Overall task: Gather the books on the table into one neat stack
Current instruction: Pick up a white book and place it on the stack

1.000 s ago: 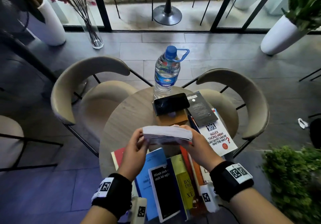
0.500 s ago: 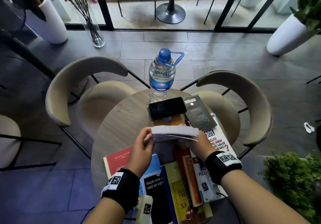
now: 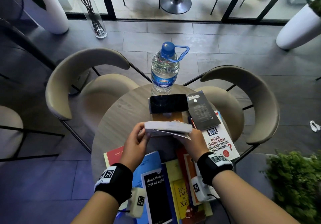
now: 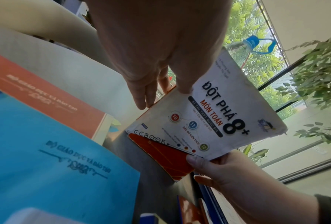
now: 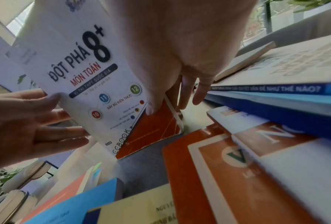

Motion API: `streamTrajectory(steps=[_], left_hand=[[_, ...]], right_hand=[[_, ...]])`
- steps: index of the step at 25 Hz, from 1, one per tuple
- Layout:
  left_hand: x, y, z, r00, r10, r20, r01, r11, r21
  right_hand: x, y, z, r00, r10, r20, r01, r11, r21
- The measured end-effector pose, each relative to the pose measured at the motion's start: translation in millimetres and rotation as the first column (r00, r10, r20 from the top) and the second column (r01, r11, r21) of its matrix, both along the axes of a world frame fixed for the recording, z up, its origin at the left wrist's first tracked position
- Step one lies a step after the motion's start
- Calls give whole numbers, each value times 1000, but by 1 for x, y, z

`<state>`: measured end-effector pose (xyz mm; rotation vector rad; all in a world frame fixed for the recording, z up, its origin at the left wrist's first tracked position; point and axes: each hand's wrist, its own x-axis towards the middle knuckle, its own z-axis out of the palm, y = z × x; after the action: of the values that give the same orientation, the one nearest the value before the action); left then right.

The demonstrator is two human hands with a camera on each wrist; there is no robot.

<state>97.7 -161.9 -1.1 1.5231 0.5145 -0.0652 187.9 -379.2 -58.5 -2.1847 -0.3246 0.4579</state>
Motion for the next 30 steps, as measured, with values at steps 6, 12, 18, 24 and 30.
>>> streamTrajectory(steps=[6, 12, 18, 24, 30], left_hand=[[6, -10, 2, 999, -44, 7, 44, 998, -45], [11, -15, 8, 997, -76, 23, 77, 997, -23], [6, -15, -14, 998, -50, -39, 48, 997, -53], [-8, -16, -24, 991, -27, -128, 26, 1000, -8], [-9, -32, -13, 992, -15, -123, 15, 1000, -1]], right_hand=[[1, -9, 12, 993, -110, 48, 113, 992, -63], [7, -8, 3, 992, -109, 63, 120, 974, -190], [11, -9, 3, 997, -68, 39, 74, 983, -170], [2, -9, 14, 979, -183, -95, 185, 983, 10], [-9, -11, 31, 941, -259, -217, 298, 939, 170]])
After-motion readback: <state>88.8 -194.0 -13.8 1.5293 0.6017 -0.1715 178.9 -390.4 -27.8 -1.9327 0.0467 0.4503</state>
